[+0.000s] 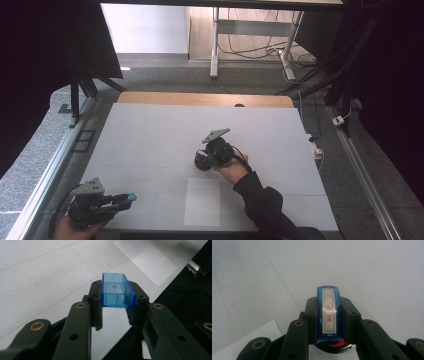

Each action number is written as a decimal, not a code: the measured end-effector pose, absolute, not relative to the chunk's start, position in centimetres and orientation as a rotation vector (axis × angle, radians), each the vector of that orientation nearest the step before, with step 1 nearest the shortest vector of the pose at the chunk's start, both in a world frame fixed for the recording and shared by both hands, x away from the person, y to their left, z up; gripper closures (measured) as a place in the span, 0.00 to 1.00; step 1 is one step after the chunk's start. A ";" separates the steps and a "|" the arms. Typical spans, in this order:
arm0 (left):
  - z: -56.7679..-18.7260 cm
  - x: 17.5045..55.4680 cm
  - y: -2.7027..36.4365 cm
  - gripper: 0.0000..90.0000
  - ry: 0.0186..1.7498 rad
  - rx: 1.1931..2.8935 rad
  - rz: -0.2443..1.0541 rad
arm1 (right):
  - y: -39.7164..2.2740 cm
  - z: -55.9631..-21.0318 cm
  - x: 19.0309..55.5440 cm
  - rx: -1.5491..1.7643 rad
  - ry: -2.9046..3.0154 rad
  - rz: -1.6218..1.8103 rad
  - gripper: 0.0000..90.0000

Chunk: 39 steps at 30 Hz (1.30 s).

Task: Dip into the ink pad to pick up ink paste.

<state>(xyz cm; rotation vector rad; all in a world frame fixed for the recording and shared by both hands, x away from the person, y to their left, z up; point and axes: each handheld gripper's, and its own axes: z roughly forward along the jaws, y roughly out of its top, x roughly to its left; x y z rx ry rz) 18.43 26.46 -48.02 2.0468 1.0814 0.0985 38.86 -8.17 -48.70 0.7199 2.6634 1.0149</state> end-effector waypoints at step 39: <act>-47.9 18.3 26.3 0.76 1.055 2.055 0.109 | -10.1 -44.9 35.0 0.624 2.667 1.219 0.79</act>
